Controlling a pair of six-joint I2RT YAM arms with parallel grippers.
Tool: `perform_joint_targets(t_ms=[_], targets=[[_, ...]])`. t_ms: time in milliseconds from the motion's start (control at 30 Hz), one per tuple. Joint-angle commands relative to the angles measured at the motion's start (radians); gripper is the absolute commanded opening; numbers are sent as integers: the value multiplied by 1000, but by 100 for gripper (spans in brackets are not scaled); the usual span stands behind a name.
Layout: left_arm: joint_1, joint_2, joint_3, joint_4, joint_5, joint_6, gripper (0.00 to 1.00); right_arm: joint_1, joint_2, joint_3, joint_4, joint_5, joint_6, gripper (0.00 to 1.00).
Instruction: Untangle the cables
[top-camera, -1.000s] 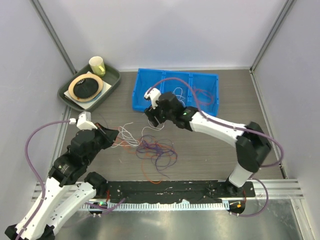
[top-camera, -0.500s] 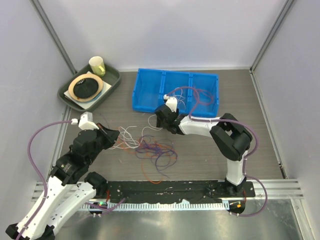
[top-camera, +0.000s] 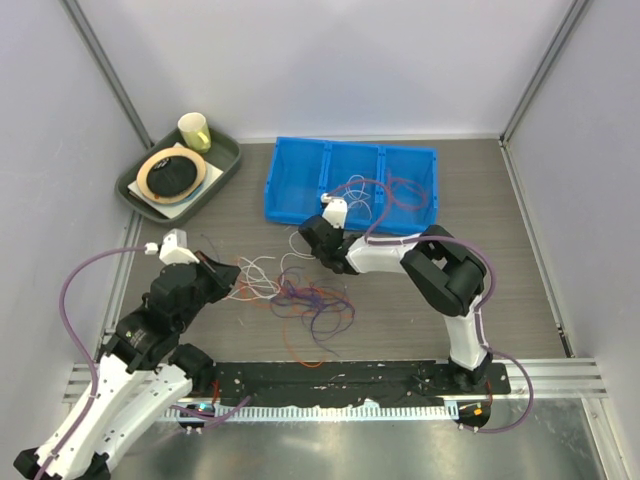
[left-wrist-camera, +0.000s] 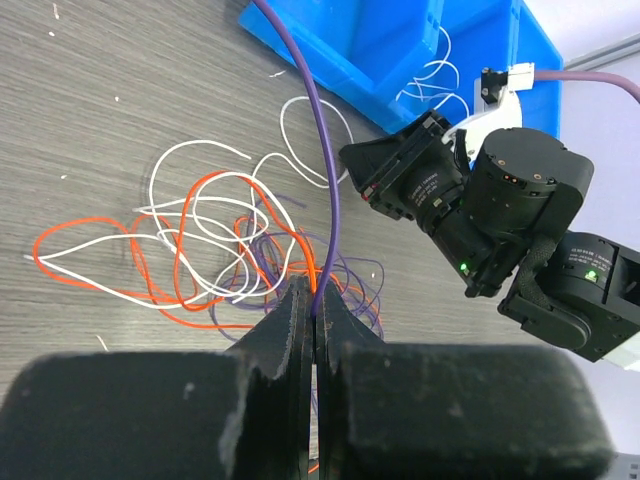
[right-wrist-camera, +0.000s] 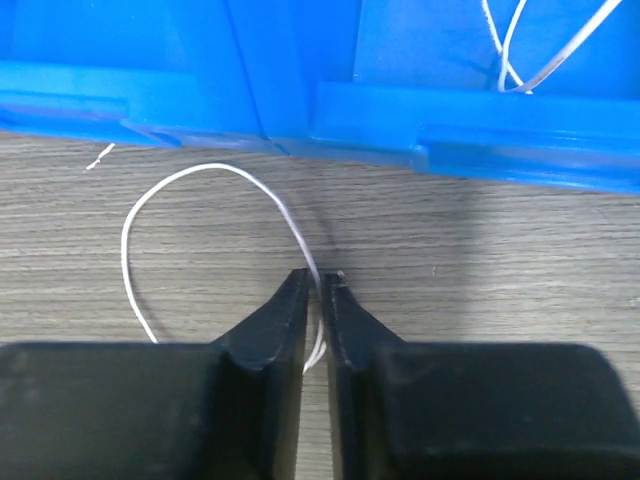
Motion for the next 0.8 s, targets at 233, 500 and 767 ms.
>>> perform_joint_targets(t_ms=[233,500,767], targets=[[4,-63,-16,-16,-62,-70,1,68,-291,-120,66,163,-147,1],[4,-86,-8,-69,-128,-133,0,53,-751,-244,0,438,-360,1],[4,-98,1,-123,-159,-159,0,-249,-1017,-208,-103,467,-470,1]])
